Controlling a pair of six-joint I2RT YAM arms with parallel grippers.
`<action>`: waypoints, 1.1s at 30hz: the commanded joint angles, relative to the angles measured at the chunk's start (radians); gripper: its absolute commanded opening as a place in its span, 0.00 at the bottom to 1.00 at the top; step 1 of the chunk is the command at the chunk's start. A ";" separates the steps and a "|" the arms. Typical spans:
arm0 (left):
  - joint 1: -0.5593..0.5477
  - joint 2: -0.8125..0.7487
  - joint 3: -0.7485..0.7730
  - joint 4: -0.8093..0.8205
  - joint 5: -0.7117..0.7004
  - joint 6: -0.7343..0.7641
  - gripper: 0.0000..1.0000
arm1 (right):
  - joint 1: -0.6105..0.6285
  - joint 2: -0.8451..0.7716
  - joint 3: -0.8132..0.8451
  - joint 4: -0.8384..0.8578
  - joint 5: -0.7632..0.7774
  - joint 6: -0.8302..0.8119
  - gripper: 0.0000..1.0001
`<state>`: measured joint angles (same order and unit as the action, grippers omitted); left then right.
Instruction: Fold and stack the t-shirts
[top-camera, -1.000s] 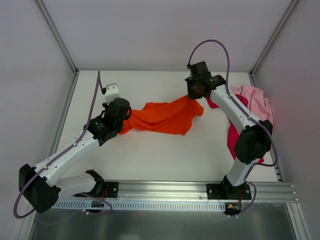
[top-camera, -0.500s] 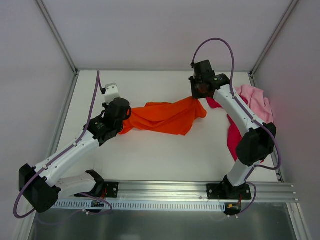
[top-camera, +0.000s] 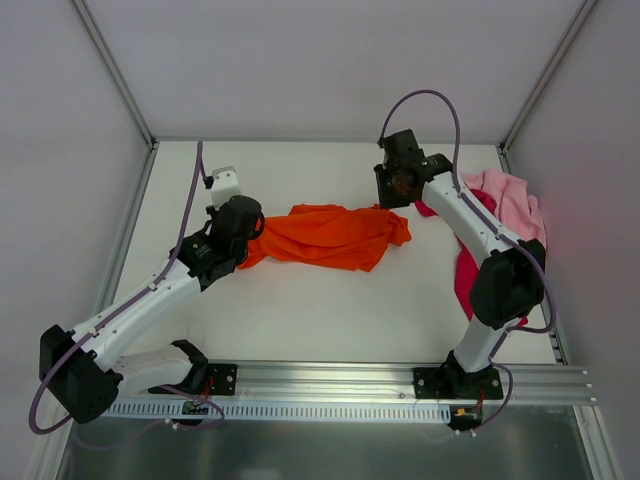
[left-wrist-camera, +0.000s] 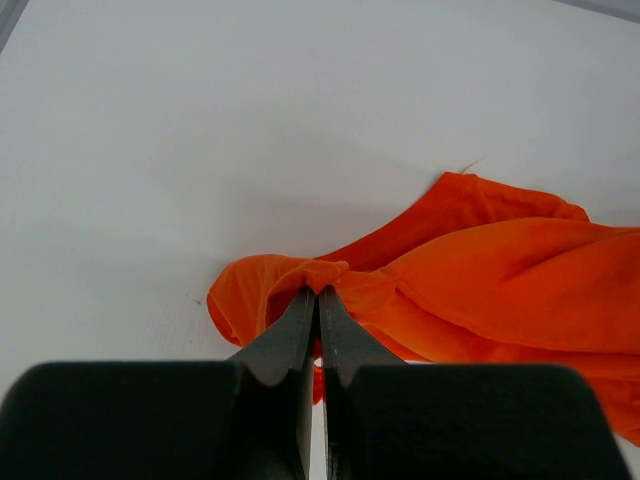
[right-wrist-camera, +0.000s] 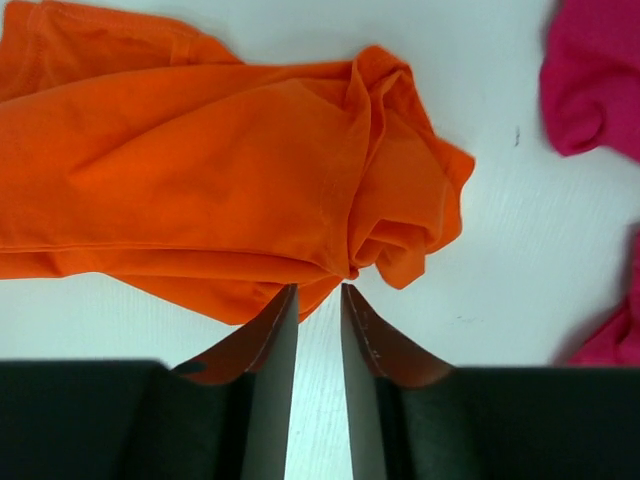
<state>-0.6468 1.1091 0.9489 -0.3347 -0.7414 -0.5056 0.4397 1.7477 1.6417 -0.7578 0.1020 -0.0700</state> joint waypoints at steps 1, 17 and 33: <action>-0.002 0.001 0.004 0.023 -0.016 -0.004 0.00 | -0.010 0.016 -0.060 0.024 -0.030 0.064 0.26; -0.007 0.017 0.008 0.022 -0.007 -0.005 0.00 | 0.010 -0.097 -0.411 0.258 0.001 0.204 0.22; -0.008 0.017 0.007 0.020 -0.019 -0.001 0.00 | 0.001 0.016 -0.344 0.302 0.031 0.177 0.25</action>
<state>-0.6483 1.1305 0.9489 -0.3344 -0.7414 -0.5060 0.4427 1.7420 1.2488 -0.4740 0.0975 0.1146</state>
